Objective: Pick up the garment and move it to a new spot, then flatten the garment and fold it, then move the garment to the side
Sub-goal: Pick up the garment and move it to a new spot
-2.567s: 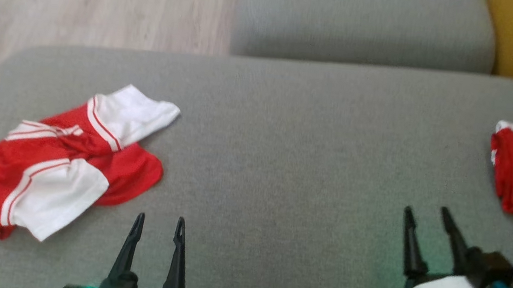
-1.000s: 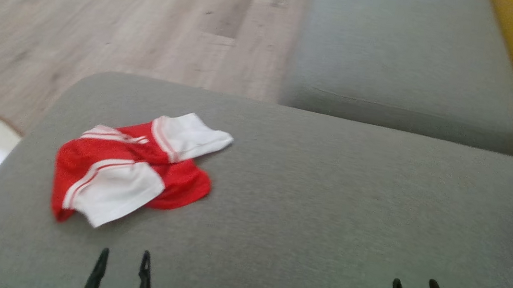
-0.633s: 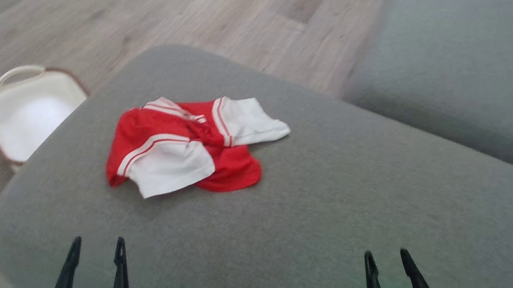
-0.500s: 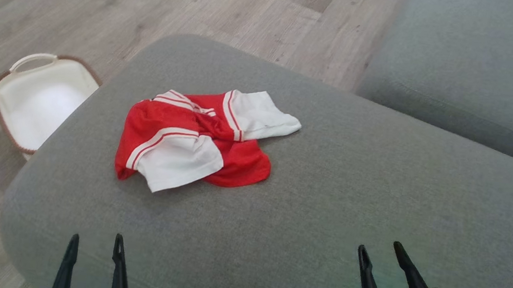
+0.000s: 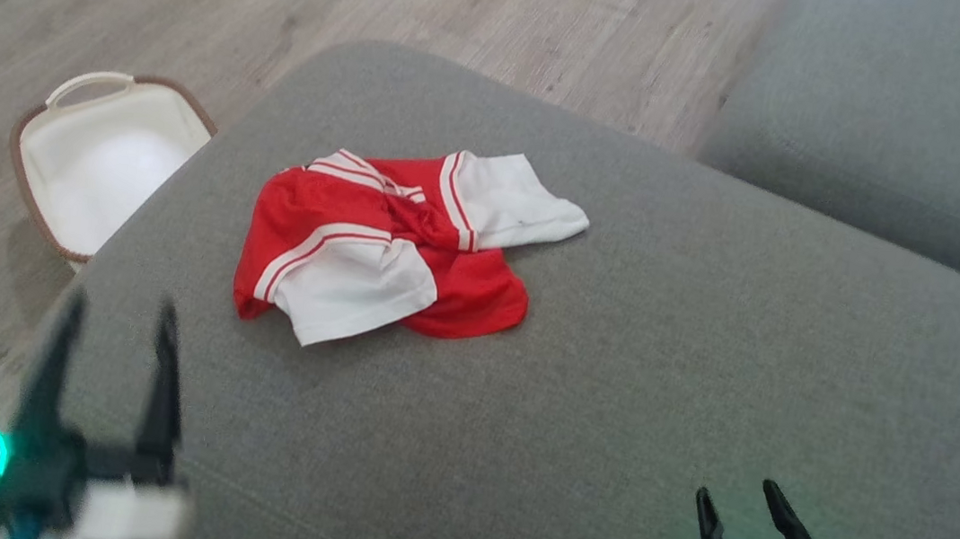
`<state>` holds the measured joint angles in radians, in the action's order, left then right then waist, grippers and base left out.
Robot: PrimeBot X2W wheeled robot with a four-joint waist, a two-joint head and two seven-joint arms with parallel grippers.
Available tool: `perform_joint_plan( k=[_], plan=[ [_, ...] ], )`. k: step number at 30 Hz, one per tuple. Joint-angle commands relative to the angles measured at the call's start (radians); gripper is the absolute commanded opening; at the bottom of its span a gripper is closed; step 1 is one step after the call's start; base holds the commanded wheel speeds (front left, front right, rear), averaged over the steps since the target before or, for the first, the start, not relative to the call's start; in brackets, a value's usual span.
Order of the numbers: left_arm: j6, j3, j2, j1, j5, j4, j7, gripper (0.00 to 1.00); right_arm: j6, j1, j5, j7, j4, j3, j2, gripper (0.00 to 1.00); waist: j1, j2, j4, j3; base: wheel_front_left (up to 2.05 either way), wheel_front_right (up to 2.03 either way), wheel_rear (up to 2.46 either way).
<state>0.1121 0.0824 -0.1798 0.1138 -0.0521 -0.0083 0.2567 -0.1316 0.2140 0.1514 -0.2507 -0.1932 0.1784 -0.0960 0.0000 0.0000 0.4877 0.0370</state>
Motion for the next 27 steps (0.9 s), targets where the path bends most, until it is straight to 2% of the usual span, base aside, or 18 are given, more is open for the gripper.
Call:
perform_joint_plan(
  k=[1, 4, 8, 13, 14, 18, 22, 27],
  plan=[
    [-0.006, -0.049, -0.018, -0.122, 0.002, -0.033, 0.005, 1.0, 0.001, -0.02, -0.012, -0.011, 0.042, 0.017, -0.037, 1.0, 0.0, 0.0, -0.005, -0.044, 0.0, 0.0, 0.0],
    [-0.019, -0.065, -0.036, -0.271, -0.011, -0.027, 0.004, 1.0, 0.001, -0.055, -0.022, -0.011, 0.075, 0.015, -0.087, 1.0, 0.0, 0.0, -0.031, -0.144, 0.0, 0.0, 0.0],
    [-0.061, -0.064, -0.061, -0.513, -0.041, 0.078, -0.053, 1.0, 0.001, -0.111, -0.025, -0.011, 0.119, 0.008, -0.167, 1.0, 0.0, 0.0, -0.061, -0.257, 0.0, 0.0, 0.0],
    [-0.148, -0.02, -0.064, -0.821, -0.085, 0.326, -0.2, 1.0, 0.001, -0.175, -0.025, -0.011, 0.17, -0.005, -0.263, 1.0, 0.0, 0.0, -0.089, -0.362, 0.0, 0.0, 0.0],
    [-0.148, -0.02, -0.064, -0.821, -0.085, 0.326, -0.2, 1.0, 0.001, -0.175, -0.025, -0.011, 0.17, -0.005, -0.263, 1.0, 0.0, 0.0, -0.089, -0.362, 0.0, 0.0, 0.0],
    [-0.184, -0.013, -0.051, -1.035, -0.128, 0.588, -0.311, 1.0, 0.001, -0.202, -0.019, 0.007, 0.212, 0.006, -0.332, 1.0, 0.0, 0.0, -0.104, -0.418, 0.0, 0.0, 0.0],
    [-0.224, -0.006, -0.05, -1.137, -0.197, 0.842, -0.446, 1.0, 0.001, -0.233, -0.006, 0.038, 0.253, 0.031, -0.371, 1.0, 0.0, 0.0, -0.137, -0.453, 0.0, 0.0, 0.0],
    [-0.233, -0.013, -0.047, -1.146, -0.249, 1.076, -0.553, 1.0, 0.001, -0.245, -0.001, 0.058, 0.277, 0.027, -0.374, 1.0, 0.0, 0.0, -0.16, -0.489, 0.0, 0.0, 0.0]
  ],
)
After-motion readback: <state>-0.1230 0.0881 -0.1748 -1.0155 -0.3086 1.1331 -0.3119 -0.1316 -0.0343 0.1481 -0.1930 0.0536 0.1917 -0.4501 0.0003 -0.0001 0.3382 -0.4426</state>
